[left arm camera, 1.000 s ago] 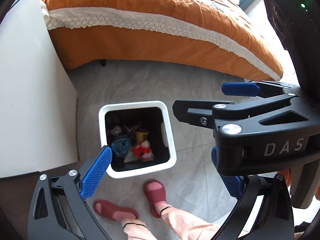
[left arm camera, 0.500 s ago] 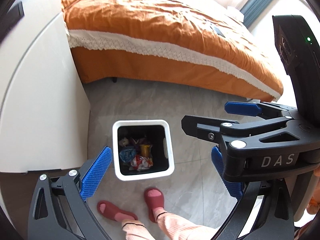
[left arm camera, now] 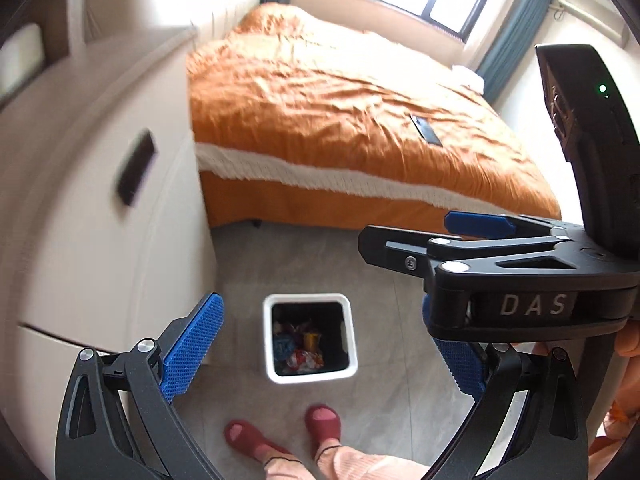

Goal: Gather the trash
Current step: 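Move both tools back to the desk, then grasp the white plastic bag with the left tool while the right tool grasps the crumpled wrapper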

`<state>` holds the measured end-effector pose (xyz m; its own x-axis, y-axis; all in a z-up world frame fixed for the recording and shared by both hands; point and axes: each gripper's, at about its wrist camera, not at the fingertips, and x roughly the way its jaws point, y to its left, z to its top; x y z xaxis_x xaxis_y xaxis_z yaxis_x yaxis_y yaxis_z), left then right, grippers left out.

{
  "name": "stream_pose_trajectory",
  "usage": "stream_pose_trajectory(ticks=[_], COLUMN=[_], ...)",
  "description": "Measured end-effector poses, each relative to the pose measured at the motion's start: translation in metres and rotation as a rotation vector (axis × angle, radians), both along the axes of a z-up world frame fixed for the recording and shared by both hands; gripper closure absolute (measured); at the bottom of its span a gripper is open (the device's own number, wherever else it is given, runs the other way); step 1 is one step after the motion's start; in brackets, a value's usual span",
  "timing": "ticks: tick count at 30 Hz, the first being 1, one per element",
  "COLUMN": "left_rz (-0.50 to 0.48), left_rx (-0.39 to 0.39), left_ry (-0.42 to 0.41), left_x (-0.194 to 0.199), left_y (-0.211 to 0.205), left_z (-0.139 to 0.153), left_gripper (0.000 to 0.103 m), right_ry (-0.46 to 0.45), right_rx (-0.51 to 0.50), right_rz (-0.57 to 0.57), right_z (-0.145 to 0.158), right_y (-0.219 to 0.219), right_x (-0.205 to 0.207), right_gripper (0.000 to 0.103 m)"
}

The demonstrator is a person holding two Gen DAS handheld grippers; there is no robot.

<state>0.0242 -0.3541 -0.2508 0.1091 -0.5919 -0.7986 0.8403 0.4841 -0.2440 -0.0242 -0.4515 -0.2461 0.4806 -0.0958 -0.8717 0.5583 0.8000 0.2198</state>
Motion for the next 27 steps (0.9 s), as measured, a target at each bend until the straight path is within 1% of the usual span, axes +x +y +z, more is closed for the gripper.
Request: stream_pose_trajectory(ticks=[4,8,11,14,16,19,21,23,27], left_rz=[0.09,0.235,0.339,0.428,0.486,0.546,0.588,0.618,0.631], left_rx=[-0.032,-0.055,-0.055,-0.048,-0.049,-0.038,-0.02,-0.021,-0.047], left_ry=[-0.077,-0.148,-0.204,-0.249,-0.293,-0.348,-0.372,-0.376,-0.352], left_x=[0.023,0.061,0.089,0.115,0.133,0.157,0.18,0.2,0.23], left_y=[0.038,0.089,0.127,0.163,0.186,0.213,0.226,0.237,0.25], left_z=[0.038,0.071,0.088,0.101,0.11,0.118,0.118,0.117,0.113], left_gripper=[0.005,0.005,0.005,0.005,0.005,0.005,0.005,0.005,0.005], right_ry=[-0.052,-0.107,-0.155,-0.19,-0.211,-0.238,-0.254,-0.267,-0.275], right_rx=[-0.027,-0.059,-0.091,-0.099,-0.103,-0.113,-0.135,-0.157,-0.158], right_rz=[0.065,0.159,0.248,0.318,0.364,0.428,0.473,0.521,0.589], right_z=[0.035,0.067,0.092,0.109,0.118,0.127,0.133,0.137,0.135], right_y=[0.028,0.062,0.095,0.119,0.14,0.168,0.184,0.202,0.226], right_x=[0.03,0.067,0.102,0.131,0.152,0.181,0.2,0.221,0.258], right_gripper=[0.005,0.005,0.005,0.005,0.005,0.005,0.005,0.005,0.005])
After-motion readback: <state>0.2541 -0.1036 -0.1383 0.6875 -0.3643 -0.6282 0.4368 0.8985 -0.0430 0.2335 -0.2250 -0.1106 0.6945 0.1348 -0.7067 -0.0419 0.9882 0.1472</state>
